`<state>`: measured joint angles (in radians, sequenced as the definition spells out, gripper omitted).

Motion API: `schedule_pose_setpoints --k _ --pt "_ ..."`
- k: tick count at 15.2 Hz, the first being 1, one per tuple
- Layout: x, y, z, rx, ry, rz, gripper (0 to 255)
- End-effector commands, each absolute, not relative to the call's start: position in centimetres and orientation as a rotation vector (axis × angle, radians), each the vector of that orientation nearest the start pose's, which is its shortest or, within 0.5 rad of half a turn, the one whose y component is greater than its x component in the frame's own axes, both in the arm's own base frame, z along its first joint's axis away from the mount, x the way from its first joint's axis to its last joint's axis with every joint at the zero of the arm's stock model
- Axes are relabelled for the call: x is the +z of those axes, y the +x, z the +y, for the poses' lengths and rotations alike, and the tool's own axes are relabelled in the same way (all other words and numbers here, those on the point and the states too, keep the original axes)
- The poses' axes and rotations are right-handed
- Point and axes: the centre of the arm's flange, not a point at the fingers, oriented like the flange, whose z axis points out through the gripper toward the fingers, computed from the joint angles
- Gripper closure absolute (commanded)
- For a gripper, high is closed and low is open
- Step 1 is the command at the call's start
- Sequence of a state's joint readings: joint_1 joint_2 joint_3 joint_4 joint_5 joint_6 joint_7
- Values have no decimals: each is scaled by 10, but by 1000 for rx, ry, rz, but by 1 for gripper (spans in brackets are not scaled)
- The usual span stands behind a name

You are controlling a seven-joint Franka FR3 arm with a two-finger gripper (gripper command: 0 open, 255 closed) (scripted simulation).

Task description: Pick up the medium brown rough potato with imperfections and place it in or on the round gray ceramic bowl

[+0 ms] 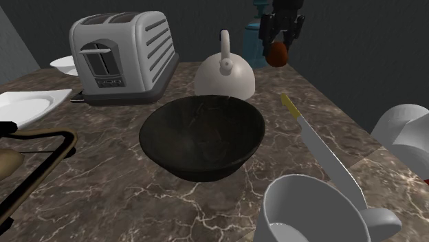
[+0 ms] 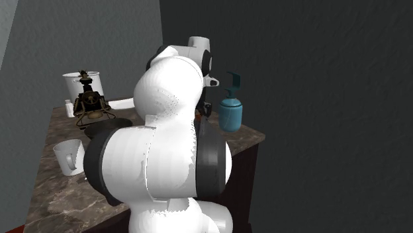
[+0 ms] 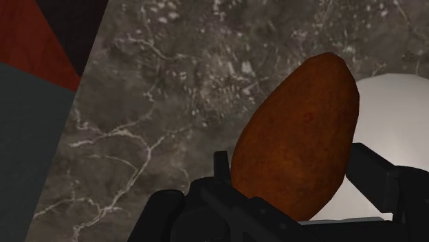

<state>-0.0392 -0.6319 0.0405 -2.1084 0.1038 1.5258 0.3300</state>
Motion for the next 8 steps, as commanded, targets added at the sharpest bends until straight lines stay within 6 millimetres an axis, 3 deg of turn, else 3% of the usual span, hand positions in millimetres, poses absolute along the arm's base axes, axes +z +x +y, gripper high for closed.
schedule_pose_setpoints --k 1,8 --pt "662 348 17 -54 -3013 500 255" --pt "699 348 17 -54 -3013 500 255"
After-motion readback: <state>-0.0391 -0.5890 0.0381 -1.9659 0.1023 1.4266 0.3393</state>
